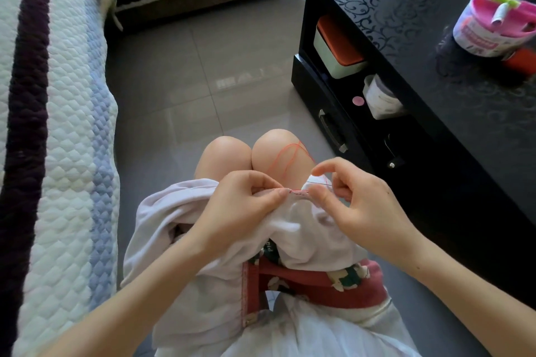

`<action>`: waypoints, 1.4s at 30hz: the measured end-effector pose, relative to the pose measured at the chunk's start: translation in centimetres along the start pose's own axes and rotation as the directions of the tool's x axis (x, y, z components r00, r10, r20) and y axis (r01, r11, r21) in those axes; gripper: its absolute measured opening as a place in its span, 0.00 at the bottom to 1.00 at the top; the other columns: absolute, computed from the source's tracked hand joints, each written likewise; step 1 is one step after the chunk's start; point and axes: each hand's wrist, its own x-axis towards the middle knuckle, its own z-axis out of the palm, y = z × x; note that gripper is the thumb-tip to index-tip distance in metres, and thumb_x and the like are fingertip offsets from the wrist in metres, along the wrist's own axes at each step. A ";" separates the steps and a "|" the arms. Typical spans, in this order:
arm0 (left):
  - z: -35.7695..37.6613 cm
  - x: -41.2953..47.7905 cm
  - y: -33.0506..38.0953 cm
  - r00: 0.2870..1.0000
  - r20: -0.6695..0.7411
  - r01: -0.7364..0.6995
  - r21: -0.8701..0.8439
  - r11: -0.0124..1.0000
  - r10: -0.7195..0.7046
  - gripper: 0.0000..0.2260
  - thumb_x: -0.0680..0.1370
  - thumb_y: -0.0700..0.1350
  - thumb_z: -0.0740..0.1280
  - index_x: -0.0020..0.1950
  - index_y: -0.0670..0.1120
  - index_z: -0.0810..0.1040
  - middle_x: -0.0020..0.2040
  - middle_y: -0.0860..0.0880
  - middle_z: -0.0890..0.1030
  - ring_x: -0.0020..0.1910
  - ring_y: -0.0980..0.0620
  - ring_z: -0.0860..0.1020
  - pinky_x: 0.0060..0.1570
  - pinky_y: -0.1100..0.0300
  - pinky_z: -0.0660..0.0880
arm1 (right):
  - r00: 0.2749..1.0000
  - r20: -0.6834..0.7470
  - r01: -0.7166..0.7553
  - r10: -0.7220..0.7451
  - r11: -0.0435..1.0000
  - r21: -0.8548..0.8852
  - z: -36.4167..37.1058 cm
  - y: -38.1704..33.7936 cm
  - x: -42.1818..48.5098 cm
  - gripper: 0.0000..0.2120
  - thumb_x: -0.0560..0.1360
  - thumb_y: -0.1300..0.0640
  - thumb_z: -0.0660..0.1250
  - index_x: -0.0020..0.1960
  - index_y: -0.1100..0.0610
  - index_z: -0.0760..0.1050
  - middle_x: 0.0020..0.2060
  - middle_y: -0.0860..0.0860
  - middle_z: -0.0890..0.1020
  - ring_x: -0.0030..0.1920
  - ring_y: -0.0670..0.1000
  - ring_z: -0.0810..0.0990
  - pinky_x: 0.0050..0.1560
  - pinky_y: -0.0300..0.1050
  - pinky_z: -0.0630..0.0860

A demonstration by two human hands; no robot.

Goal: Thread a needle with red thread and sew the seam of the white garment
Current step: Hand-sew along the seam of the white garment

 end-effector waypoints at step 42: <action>-0.1 -0.4 -0.7 0.989 0.024 -0.146 -0.032 0.989 0.147 0.05 0.75 0.45 0.71 0.41 0.45 0.85 0.37 0.53 0.85 0.40 0.60 0.82 0.43 0.62 0.78 | 0.972 -0.058 0.214 -0.227 0.960 -0.180 3.1 -0.8 0.1 0.11 0.73 0.56 0.62 0.35 0.59 0.76 0.24 0.50 0.75 0.23 0.52 0.72 0.23 0.47 0.72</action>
